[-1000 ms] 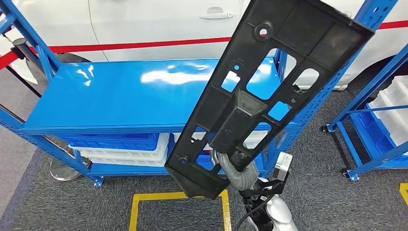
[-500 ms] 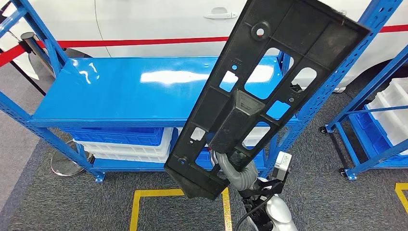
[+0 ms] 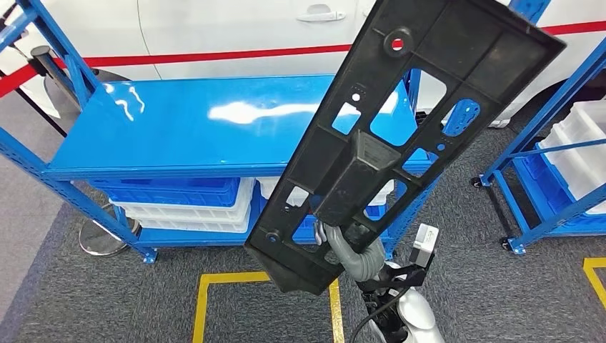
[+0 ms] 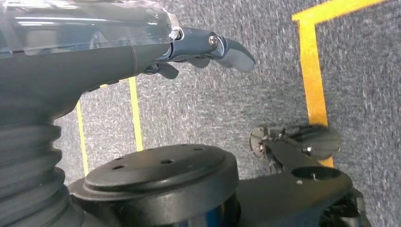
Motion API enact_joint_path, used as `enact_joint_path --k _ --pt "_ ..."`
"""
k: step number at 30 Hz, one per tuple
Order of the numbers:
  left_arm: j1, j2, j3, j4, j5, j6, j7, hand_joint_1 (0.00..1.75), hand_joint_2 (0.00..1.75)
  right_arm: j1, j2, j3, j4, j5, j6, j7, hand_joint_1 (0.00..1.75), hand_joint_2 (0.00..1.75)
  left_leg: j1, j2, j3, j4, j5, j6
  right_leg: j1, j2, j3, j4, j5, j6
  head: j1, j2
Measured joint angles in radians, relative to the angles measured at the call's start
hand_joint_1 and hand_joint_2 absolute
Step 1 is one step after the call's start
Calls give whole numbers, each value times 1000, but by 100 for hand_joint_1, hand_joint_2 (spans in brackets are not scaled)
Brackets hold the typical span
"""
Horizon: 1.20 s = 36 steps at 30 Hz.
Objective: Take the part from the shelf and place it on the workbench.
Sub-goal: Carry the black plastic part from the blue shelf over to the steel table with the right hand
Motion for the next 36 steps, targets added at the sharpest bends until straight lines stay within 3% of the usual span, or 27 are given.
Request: enact_joint_path --k 2,4,5,8,9,13,15,17,18,19,20,23,25,28,29,31,33,34,35,36 --pt "-1 0 0 0 0 -1 0 0 175 0 2 0 0 -3 2 2 175 175 3 0 -43 125 -74 -9 1 -1 -13 1 9 -3 -1 0" --pt "-3 1 0 0 0 -2 -1 0 175 0 3 0 0 -6 4 4 175 175 4 0 -51 188 -96 -12 1 -2 -26 2 19 -2 -1 0" --pt "-3 1 0 0 -1 -2 -1 0 175 0 3 0 0 -7 5 4 175 175 4 0 -27 163 -80 -11 1 -2 -31 3 23 -1 -1 0" --pt "-2 1 0 0 -5 -3 -1 0 175 0 3 -1 0 -9 6 5 175 175 1 -1 93 -41 -8 2 2 1 -39 4 36 8 -1 0" --pt "-2 1 0 0 -6 -3 -1 0 175 0 3 -1 0 -9 7 5 175 175 -2 -2 113 -84 1 8 2 1 -42 4 40 13 -1 0" --pt "0 2 0 0 -9 -4 -1 0 175 0 5 -3 -1 -9 9 5 175 175 -6 -3 112 -112 22 31 0 1 -51 4 52 39 -1 0" --pt "0 1 -1 0 -9 -4 -2 0 175 0 5 -7 -2 -9 10 5 175 175 -1 1 103 -121 42 43 0 3 -75 58 3 47 1 0" --pt "-2 1 -1 0 -10 -6 -4 0 175 2 5 -12 -3 -7 10 5 175 175 -2 3 84 -119 55 49 -1 3 -123 181 -80 52 2 0" --pt "-1 1 -1 0 -11 -6 -5 0 175 4 5 -14 -3 -2 8 5 175 175 -2 3 73 -116 60 49 -1 3 -141 238 -109 54 2 0" --pt "0 1 -1 0 -11 -7 -5 0 175 6 5 -15 -4 3 6 4 175 175 -3 2 63 -113 64 48 -1 3 -145 267 -119 55 2 0" --pt "1 1 -1 0 -12 -7 -5 0 175 8 5 -16 -4 9 4 4 175 175 -3 -1 54 -109 68 46 -1 3 -129 259 -111 55 2 0" --pt "-1 0 -1 0 -12 -8 -6 0 175 10 5 -16 -12 28 -1 0 175 175 -3 -16 32 -91 74 38 -1 25 -8 79 -46 47 2 0" --pt "-5 0 -1 0 -14 -10 -6 0 175 13 6 -16 -19 37 -3 -2 175 175 -4 -27 20 -82 79 29 1 39 29 9 -33 37 2 0" --pt "-3 0 -1 0 -15 -10 -6 0 175 19 6 -16 -22 42 -5 -4 175 175 -3 -38 10 -80 86 11 3 22 24 3 -23 19 2 0" --pt "-3 1 -1 0 -15 -10 -6 0 175 19 6 -16 -24 43 -5 -5 175 175 -2 -34 3 -67 73 5 1 14 21 0 -18 12 1 0" --pt "-3 2 -1 0 -15 -10 -7 0 175 21 8 -16 -28 45 -5 -7 175 175 2 -23 -30 17 11 -6 -1 -5 13 -3 -9 0 -1 0" --pt "-5 2 -1 0 -16 -11 -8 0 175 24 8 -16 -31 48 -5 -9 175 175 6 -18 -71 146 -61 -16 0 -23 3 -2 -3 -2 -1 0" --pt "-6 2 -1 0 -17 -12 -8 0 175 25 8 -16 -31 49 -5 -10 175 175 6 -16 -77 185 -77 -19 0 -33 -2 -1 0 -2 -1 0" --pt "-6 2 -1 0 -17 -13 -9 0 175 27 8 -16 -31 50 -5 -10 175 175 7 -14 -66 189 -74 -21 0 -43 -7 -1 3 -1 -1 0" --pt "-6 2 -1 0 -18 -13 -8 0 175 28 8 -16 -31 51 -5 -10 175 175 7 -8 -35 150 -54 -21 0 -52 -10 0 5 0 -1 0"
